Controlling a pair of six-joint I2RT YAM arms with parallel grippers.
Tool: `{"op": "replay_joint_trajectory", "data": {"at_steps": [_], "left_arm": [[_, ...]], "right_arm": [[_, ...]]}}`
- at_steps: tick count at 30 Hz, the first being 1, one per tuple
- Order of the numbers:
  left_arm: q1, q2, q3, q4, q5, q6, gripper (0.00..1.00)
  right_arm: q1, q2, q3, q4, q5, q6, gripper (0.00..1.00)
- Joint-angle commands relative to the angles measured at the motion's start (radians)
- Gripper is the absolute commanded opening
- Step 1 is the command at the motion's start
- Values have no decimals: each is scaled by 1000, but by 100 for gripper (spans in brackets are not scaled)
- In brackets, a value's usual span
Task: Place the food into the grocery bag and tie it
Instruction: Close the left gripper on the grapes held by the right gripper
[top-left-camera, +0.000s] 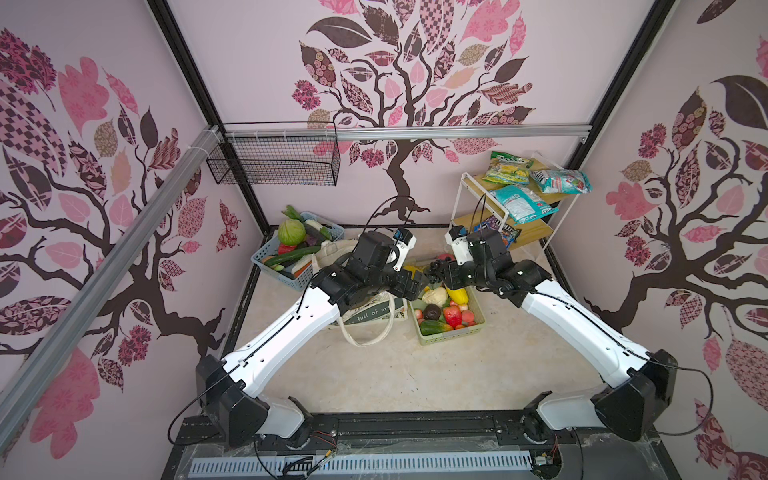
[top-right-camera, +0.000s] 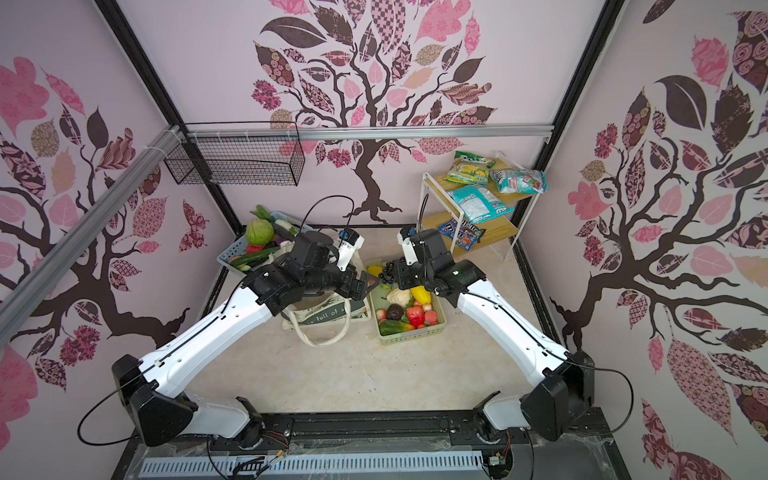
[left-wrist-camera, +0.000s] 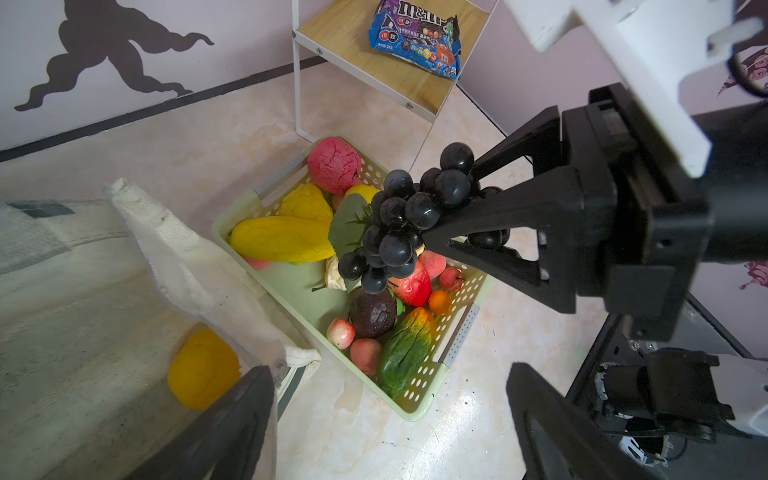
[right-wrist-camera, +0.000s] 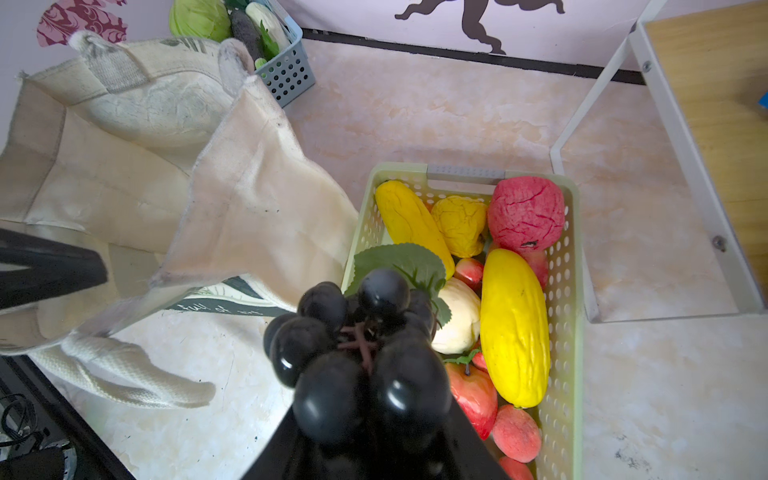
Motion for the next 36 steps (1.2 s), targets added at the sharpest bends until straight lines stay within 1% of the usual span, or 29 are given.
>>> {"op": "replay_joint_trajectory", "data": {"at_steps": [1, 14, 20, 26, 31, 36], "left_arm": [[-7, 20, -32, 29, -5, 11, 92], [-9, 96, -21, 52, -18, 16, 92], [-9, 132, -14, 57, -3, 10, 91], [-9, 130, -17, 63, 7, 5, 91], [-9, 152, -18, 62, 27, 14, 91], [-9, 179, -26, 91, 25, -7, 91]], "right_arm": [[-1, -42, 42, -15, 12, -6, 39], [-3, -49, 43, -19, 20, -11, 39], [-2, -52, 44, -19, 17, -14, 39], [-10, -43, 29, -6, 27, -12, 38], [-30, -45, 42, 13, 10, 3, 37], [-44, -40, 75, 18, -24, 11, 36]]}}
